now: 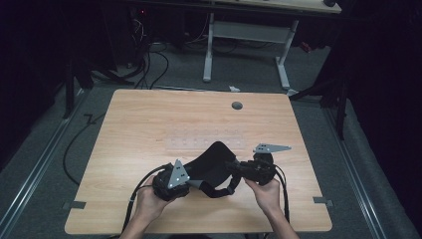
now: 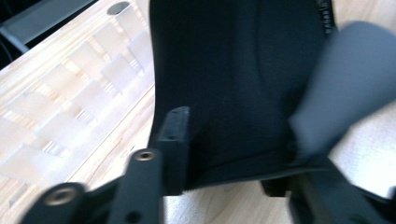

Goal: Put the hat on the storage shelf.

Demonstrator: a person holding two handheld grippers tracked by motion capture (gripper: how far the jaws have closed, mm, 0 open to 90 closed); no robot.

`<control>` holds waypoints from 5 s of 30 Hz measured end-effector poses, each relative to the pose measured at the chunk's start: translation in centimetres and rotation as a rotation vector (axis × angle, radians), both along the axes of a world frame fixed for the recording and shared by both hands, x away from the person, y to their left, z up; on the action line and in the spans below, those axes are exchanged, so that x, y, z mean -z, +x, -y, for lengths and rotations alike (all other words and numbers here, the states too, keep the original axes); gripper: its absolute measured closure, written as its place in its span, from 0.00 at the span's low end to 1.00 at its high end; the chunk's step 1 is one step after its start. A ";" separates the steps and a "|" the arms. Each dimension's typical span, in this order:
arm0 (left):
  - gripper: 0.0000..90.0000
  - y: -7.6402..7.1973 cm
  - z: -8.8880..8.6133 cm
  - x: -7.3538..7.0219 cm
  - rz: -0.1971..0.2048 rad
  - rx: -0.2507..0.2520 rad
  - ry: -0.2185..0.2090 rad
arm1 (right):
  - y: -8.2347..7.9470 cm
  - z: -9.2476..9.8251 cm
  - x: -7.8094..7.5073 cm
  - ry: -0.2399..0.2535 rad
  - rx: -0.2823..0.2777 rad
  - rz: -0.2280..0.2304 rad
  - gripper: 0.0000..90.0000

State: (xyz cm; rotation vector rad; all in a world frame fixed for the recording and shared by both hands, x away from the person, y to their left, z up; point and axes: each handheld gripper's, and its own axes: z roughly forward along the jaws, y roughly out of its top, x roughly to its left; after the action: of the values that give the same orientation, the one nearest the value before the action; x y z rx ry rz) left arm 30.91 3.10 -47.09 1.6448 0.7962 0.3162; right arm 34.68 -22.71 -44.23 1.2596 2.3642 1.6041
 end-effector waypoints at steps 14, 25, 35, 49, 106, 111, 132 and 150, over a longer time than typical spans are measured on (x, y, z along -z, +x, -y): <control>0.96 -1.1 -1.2 -1.6 -0.103 0.162 -0.091 | 0.5 0.5 0.3 0.041 0.003 -0.016 0.82; 0.96 -1.3 -2.1 -1.9 -0.133 0.157 -0.141 | -0.4 1.7 0.3 0.042 0.046 0.089 0.49; 0.96 -0.8 -3.2 -1.8 -0.163 0.101 -0.202 | -0.3 3.5 4.1 -0.102 0.175 0.070 0.44; 0.96 -0.1 -4.2 -1.7 -0.180 0.033 -0.266 | 0.0 3.7 7.9 -0.464 0.326 0.120 0.45; 0.96 7.0 -7.3 -7.4 -0.098 -0.166 -0.386 | 0.2 3.9 8.9 -0.476 0.334 0.078 0.39; 0.96 7.6 -7.1 -7.8 -0.061 -0.186 -0.363 | 0.2 3.9 8.9 -0.476 0.333 0.078 0.38; 0.96 11.7 -7.1 -7.1 -0.027 -0.287 -0.362 | 0.2 3.9 8.9 -0.476 0.332 0.079 0.38; 0.96 13.8 -6.6 -5.3 -0.019 -0.336 -0.319 | 0.2 3.9 8.9 -0.476 0.333 0.078 0.38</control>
State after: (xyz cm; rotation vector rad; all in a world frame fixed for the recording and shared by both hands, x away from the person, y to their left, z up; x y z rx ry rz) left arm 44.69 9.73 -41.82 1.2163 1.0804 0.3867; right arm 34.87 -26.64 -53.12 1.3527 2.1571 0.9088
